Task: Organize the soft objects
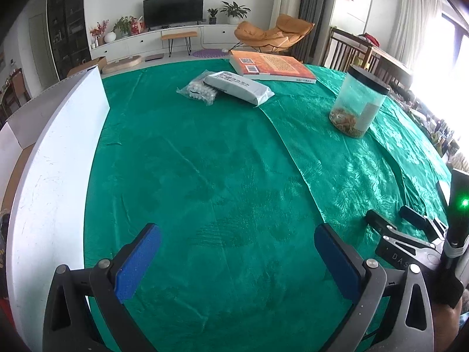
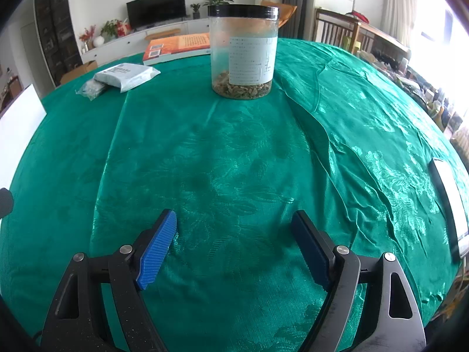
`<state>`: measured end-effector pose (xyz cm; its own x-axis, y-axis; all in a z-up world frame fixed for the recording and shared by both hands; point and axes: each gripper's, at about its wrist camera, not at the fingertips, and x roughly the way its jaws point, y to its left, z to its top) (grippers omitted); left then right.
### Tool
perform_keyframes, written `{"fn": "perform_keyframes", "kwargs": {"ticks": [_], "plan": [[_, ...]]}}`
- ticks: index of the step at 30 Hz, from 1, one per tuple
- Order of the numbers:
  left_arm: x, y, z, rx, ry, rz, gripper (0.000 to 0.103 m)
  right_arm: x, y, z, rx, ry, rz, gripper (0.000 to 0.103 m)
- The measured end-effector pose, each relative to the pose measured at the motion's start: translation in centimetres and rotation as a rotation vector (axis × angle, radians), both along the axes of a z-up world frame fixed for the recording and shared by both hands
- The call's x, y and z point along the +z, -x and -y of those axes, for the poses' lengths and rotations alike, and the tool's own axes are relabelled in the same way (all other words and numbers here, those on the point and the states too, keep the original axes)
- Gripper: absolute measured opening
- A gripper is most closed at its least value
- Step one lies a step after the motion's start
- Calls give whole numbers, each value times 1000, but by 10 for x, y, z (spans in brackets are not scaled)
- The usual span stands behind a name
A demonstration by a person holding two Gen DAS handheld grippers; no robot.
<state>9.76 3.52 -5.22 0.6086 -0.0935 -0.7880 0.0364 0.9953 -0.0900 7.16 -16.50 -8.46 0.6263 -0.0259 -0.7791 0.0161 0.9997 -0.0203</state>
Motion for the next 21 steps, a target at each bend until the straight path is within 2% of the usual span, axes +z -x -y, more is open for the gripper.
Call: {"fn": "perform_keyframes", "kwargs": {"ticks": [7,10,12,15,19,21], "plan": [[12,-18,6,-37,0,-14,103,0,0,0,-1,0,0,84],[28,-41,4,-47,65,-21,103,0,0,0,-1,0,1,84],[41,-67,-2,-42,120,-36,103,0,0,0,-1,0,1,84],[58,-118,-17,-15,150,-49,103,0,0,-1,-2,1,1,84],[64,-188,-43,61,160,-19,103,0,0,-1,-3,1,2,84],[53,-219,-45,59,106,-31,103,0,0,-1,-3,1,2,84]]}}
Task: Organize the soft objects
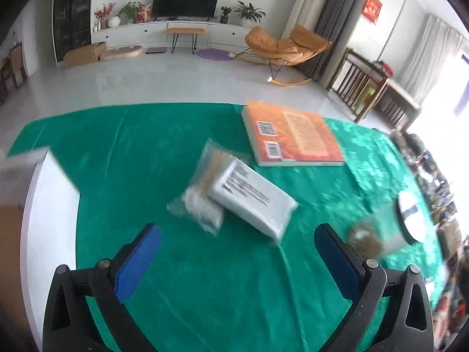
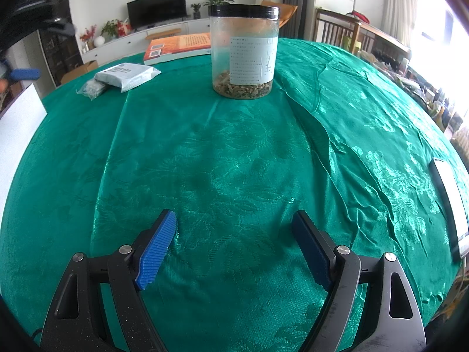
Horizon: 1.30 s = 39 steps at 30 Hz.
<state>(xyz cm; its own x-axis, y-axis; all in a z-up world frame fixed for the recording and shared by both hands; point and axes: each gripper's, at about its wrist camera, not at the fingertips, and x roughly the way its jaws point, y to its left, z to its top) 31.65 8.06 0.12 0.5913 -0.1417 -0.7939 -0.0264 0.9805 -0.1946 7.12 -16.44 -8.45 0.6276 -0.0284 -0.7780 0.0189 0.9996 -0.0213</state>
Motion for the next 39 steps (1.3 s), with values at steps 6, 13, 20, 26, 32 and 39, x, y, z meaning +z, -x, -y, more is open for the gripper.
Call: {"fn": "perform_keyframes", "kwargs": {"ticks": [6,13,20,26,32,39], "plan": [[-39,-72,1,17,-84,-44,103,0,0,0,0,-1,0,84],[-82,-130,-10,126,-18,-135,103,-1,-4,-4,12,0,-9,89],[-93,-80,12,-72,-1,-129,69,-2,-6,-6,12,0,-13,91],[-89,52,40,-248,117,-213,61,-2,-6,-6,12,-1,-12,91],[-77,161,22,-50,109,-80,98,-2,-5,-5,14,-5,-9,91],[-100,195,32,-11,-80,-30,98,-2,-4,-6,13,-5,-8,91]]}}
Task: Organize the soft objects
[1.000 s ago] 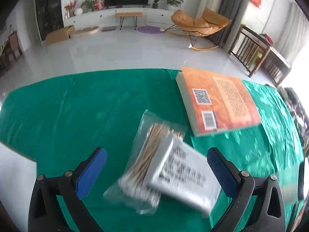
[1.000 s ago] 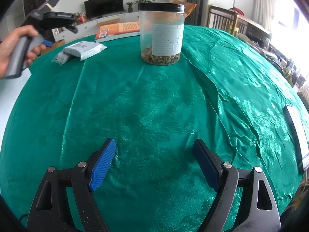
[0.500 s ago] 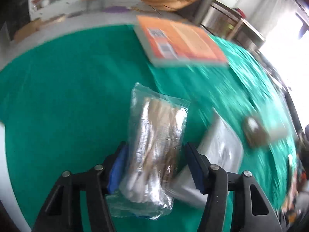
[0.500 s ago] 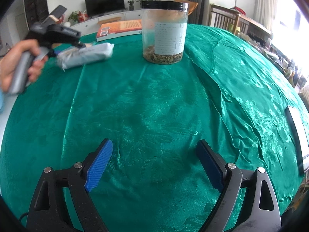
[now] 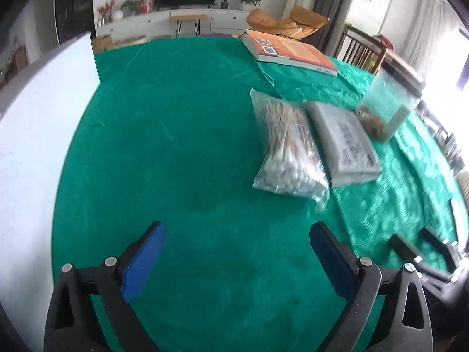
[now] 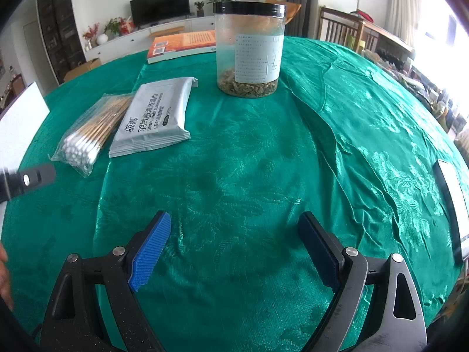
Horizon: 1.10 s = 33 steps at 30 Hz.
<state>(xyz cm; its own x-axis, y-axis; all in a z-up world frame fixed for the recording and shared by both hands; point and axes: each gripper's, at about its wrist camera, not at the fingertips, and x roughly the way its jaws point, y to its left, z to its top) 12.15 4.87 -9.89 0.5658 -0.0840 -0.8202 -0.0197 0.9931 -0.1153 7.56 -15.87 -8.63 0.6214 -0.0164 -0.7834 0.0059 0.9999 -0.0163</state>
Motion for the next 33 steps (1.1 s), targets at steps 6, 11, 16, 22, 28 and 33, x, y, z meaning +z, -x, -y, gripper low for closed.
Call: {"fn": "perform_keyframes", "kwargs": {"ticks": [6,11,16,22,28,33], "plan": [[-10,4,3,-18,-96,25,103,0,0,0,1,-1,1,91],[-10,6,3,-14,-102,23,103,0,0,0,1,0,1,91],[-9,7,2,-14,-102,23,103,0,0,0,0,0,1,91],[-9,7,2,-14,-102,23,103,0,0,0,0,1,2,91],[-9,7,2,-14,-102,23,103,0,0,0,-1,0,2,91],[-9,6,3,-14,-102,23,103,12,0,12,-43,-72,61,89]]}}
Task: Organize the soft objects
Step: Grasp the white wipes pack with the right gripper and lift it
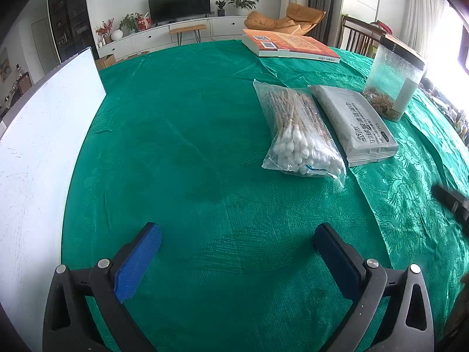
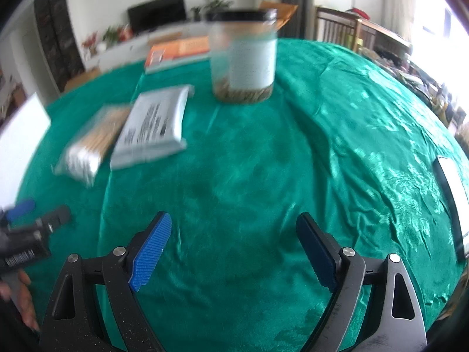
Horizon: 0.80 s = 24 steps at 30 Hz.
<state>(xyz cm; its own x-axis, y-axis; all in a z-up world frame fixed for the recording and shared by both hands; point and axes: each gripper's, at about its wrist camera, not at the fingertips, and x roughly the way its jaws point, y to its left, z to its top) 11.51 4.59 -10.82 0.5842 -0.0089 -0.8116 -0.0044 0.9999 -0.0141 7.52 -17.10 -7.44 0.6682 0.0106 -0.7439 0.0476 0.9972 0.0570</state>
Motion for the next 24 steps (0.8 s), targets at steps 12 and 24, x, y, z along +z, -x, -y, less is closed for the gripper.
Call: {"fn": "perform_keyframes", "kwargs": {"ticks": [12,24], "plan": [[0,-2,1,0,0,0,103,-2,-120,-61,190,-58,-136,89],[0,-5,3,0,0,0,103,-2,-65,-52,269,-2,-155,70]]}}
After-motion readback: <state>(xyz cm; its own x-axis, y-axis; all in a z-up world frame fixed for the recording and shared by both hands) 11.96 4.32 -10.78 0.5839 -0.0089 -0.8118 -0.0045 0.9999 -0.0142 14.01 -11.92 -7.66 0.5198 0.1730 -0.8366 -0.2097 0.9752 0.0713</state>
